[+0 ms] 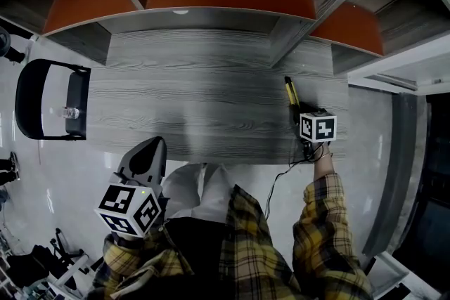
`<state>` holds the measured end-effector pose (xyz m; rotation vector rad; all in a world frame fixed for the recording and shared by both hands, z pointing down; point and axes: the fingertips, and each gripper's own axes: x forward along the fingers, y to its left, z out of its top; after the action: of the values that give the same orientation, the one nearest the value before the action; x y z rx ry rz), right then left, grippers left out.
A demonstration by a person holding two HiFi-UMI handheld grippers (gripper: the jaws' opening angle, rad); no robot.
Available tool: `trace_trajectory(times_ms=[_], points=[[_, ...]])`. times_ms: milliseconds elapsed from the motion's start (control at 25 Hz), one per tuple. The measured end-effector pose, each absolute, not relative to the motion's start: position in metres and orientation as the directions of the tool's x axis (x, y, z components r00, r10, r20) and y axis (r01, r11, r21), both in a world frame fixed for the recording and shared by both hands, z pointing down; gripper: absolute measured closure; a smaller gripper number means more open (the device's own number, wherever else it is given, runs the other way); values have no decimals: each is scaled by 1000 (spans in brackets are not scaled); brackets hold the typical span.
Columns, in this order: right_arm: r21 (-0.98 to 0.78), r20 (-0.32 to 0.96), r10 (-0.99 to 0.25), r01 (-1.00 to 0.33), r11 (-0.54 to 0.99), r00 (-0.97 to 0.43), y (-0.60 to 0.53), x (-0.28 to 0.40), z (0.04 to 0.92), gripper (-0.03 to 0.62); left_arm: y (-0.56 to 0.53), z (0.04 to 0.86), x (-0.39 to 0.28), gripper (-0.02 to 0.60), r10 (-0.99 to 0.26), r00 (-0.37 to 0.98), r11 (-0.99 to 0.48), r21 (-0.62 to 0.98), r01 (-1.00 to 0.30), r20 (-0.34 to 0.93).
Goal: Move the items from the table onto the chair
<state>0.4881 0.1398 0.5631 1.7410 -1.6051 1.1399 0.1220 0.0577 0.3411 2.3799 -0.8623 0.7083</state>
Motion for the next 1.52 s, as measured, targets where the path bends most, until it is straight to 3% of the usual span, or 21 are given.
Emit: trace_trajectory(times_ms=[240, 760, 1120, 1520], points=[[-311, 776, -621, -924, -222, -112, 150, 460, 546, 468, 65, 337, 124, 580, -436, 674, -671, 284, -685, 596], [-482, 657, -710, -866, -136, -254, 132, 339, 502, 468, 59, 333, 67, 580, -488, 664, -632, 296, -717, 567], [-468, 661, -649, -883, 35, -376, 73, 177, 479, 468, 10, 338, -44, 580, -511, 673, -598, 340, -725, 535], [-505, 624, -579, -836, 213, -525, -33, -59, 472, 468, -71, 374, -212, 580, -551, 617, -561, 298, -772, 562]])
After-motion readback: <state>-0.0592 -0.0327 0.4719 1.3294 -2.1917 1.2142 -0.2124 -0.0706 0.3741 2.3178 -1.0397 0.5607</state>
